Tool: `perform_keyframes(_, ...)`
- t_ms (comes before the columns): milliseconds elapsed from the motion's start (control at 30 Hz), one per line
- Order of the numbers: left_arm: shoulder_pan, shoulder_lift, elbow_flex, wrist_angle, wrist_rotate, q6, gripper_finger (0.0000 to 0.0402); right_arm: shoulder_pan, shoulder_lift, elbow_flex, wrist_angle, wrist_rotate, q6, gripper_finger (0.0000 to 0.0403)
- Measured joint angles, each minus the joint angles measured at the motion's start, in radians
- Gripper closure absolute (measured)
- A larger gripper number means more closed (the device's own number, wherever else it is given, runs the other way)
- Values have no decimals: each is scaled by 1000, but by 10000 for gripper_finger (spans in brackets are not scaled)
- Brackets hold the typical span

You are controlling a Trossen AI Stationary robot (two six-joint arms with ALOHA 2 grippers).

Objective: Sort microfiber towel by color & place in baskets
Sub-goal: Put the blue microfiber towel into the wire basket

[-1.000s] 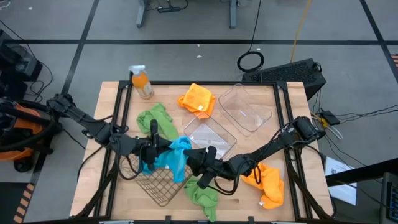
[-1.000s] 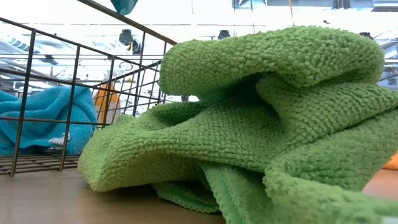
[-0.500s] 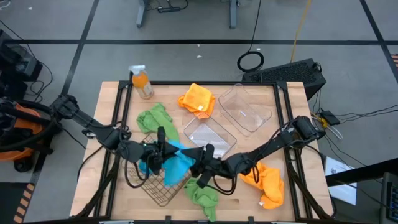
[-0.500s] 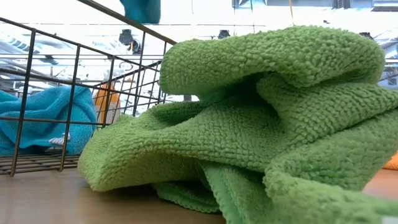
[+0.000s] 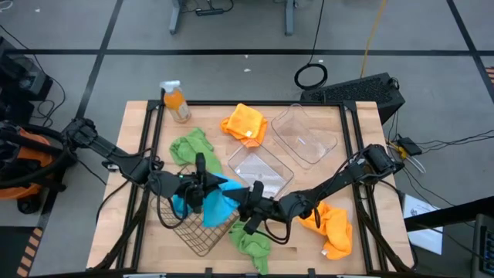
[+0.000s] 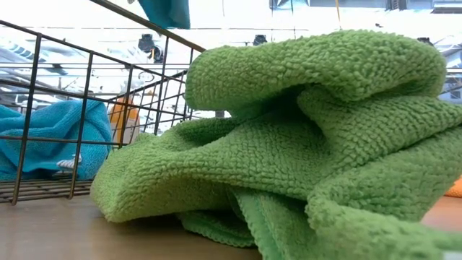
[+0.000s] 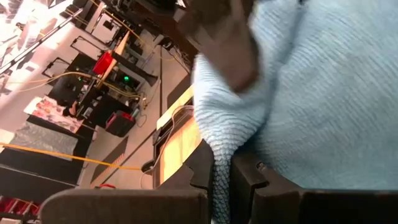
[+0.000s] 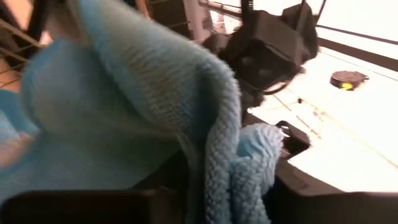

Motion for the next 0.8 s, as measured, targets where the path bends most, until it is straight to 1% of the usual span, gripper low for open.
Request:
perform_keyframes(133, -1, 0, 0, 5, -3, -24, 377, -3, 0, 0, -33, -3, 28, 359)
perform_keyframes(200, -1, 0, 0, 10, -12, -76, 376, -3, 0, 0, -46, 3, 37, 384)
perform_keyframes(300, -2, 0, 0, 6, -73, -153, 357, -1, 0, 0, -43, 43, 43, 392)
perform_keyframes(400, -1, -7, 0, -45, -94, -231, 314, 7, 0, 0, -41, 125, 57, 387)
perform_keyframes(500, -4, -16, 0, -87, -106, -303, 258, 20, 0, 0, -31, 180, 44, 389)
perform_keyframes(667, -33, -41, 1, -197, -175, -426, 167, 38, 0, 0, 15, 285, -10, 393)
perform_keyframes(733, -46, -48, 1, -260, -175, -506, 144, 45, 0, 0, 55, 336, -36, 393)
perform_keyframes(800, -58, -48, 1, -322, -173, -607, 129, 48, 0, 0, 99, 372, -48, 393)
